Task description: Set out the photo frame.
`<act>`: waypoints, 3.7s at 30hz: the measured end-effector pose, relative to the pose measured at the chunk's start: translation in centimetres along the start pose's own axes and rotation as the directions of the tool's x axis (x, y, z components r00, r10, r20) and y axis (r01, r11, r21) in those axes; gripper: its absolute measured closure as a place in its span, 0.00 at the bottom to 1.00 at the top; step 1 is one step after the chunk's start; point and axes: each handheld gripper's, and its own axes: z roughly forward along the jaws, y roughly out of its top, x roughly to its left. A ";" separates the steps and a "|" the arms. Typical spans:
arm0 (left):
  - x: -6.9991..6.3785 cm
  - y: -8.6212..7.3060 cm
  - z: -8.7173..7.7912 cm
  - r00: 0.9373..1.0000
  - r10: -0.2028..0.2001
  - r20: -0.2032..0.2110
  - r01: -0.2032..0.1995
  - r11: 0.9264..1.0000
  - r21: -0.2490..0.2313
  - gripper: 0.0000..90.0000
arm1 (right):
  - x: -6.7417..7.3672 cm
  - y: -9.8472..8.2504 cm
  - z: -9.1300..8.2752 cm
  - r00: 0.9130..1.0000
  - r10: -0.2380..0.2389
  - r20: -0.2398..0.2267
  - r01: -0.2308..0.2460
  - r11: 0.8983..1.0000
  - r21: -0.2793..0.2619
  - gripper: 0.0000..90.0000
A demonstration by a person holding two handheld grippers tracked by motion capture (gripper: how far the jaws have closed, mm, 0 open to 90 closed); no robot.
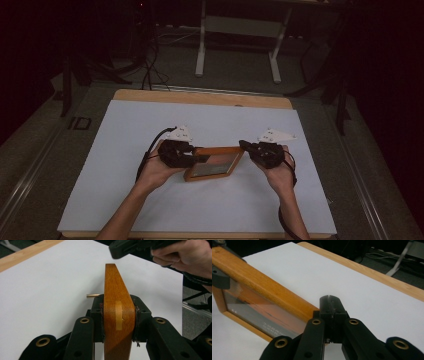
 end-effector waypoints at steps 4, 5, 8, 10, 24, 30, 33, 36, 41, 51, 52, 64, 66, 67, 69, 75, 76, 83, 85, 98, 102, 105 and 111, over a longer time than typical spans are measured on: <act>0.1 0.4 -0.2 1.000 0.017 0.012 -0.017 1.000 0.001 0.77 | 0.1 -0.1 0.2 0.999 0.002 -0.032 -0.002 1.000 0.000 0.99; 0.1 0.5 -0.3 1.000 0.022 0.014 -0.022 1.000 0.003 0.77 | 0.1 -0.1 0.1 0.999 0.003 -0.042 -0.003 1.000 0.000 0.97; 0.2 0.8 -0.5 0.999 0.030 0.022 -0.030 1.000 -0.002 0.77 | 0.1 -0.1 -0.1 0.998 -0.002 -0.060 0.002 1.000 0.004 0.90; 0.4 0.8 -0.6 0.999 0.025 0.028 -0.025 1.000 -0.010 0.77 | 0.2 0.0 -0.2 0.997 -0.016 -0.078 0.016 1.000 0.003 0.84; 0.7 1.2 0.3 0.997 0.043 0.058 -0.041 0.998 -0.037 0.76 | 1.2 0.6 1.0 0.963 -0.121 -0.242 0.132 0.991 0.029 0.34; 0.5 1.7 0.7 0.994 0.077 0.084 -0.073 0.996 -0.044 0.76 | 1.6 1.0 2.4 0.944 -0.157 -0.290 0.178 0.983 0.047 0.31; 0.4 1.7 0.8 0.990 0.099 0.096 -0.095 0.994 -0.044 0.76 | 1.6 1.1 2.8 0.938 -0.164 -0.304 0.190 0.980 0.058 0.31; 0.6 1.8 0.9 0.990 0.096 0.106 -0.092 0.995 -0.046 0.75 | 1.7 1.1 2.9 0.930 -0.175 -0.324 0.205 0.977 0.062 0.36; 0.9 1.7 0.9 0.986 0.083 0.143 -0.077 0.996 -0.044 0.74 | 2.0 0.9 2.9 0.919 -0.211 -0.334 0.245 0.968 0.063 0.47; 1.5 1.7 1.1 0.987 0.030 0.157 -0.021 0.998 -0.057 0.64 | 1.5 0.5 1.8 0.907 -0.227 -0.354 0.260 0.964 0.048 0.68; 1.5 1.8 1.2 0.987 0.024 0.156 -0.015 0.998 -0.059 0.63 | 1.6 0.5 1.8 0.906 -0.235 -0.352 0.268 0.962 0.047 0.69; 2.4 1.3 0.9 0.987 -0.035 0.154 0.047 0.996 -0.076 0.46 | 1.8 0.4 1.6 0.902 -0.259 -0.346 0.292 0.955 0.046 0.74; 2.4 1.2 0.7 0.989 -0.041 0.145 0.054 0.995 -0.087 0.42 | 1.7 0.4 1.5 0.903 -0.259 -0.343 0.291 0.956 0.045 0.75; 2.5 1.1 0.7 0.988 -0.047 0.144 0.061 0.994 -0.092 0.41 | 1.7 0.3 1.4 0.905 -0.256 -0.340 0.288 0.957 0.046 0.75; 2.6 1.0 0.6 0.989 -0.050 0.143 0.065 0.993 -0.100 0.39 | 1.6 0.2 1.3 0.905 -0.258 -0.339 0.289 0.956 0.043 0.75; 3.1 0.4 0.1 0.986 -0.068 0.151 0.087 0.988 -0.128 0.32 | 1.4 0.0 1.0 0.911 -0.246 -0.332 0.275 0.961 0.042 0.76; 3.2 0.3 -0.1 0.986 -0.071 0.148 0.091 0.987 -0.130 0.32 | 1.3 -0.1 1.0 0.912 -0.245 -0.330 0.273 0.961 0.040 0.76; 4.1 -0.5 -0.9 0.985 -0.108 0.137 0.130 0.978 -0.162 0.29 | 0.9 -0.6 0.5 0.919 -0.224 -0.324 0.247 0.968 0.032 0.76; 4.3 -0.7 -1.0 0.985 -0.111 0.135 0.133 0.977 -0.167 0.29 | 0.9 -0.7 0.5 0.920 -0.222 -0.324 0.245 0.969 0.032 0.77; 5.4 -2.6 -0.8 0.981 -0.166 0.097 0.181 0.970 -0.165 0.26 | 0.5 -1.2 0.0 0.924 -0.210 -0.320 0.230 0.973 0.025 0.77; 5.5 -3.0 -0.5 0.981 -0.175 0.087 0.186 0.971 -0.150 0.26 | 0.3 -1.5 -0.3 0.926 -0.204 -0.318 0.225 0.974 0.028 0.77; 5.4 -3.2 -0.2 0.981 -0.175 0.083 0.185 0.973 -0.141 0.26 | 0.2 -1.6 -0.4 0.926 -0.203 -0.317 0.224 0.974 0.029 0.77; 5.3 -3.6 0.7 0.981 -0.179 0.080 0.188 0.975 -0.121 0.26 | 0.0 -1.8 -0.6 0.928 -0.199 -0.315 0.219 0.975 0.030 0.77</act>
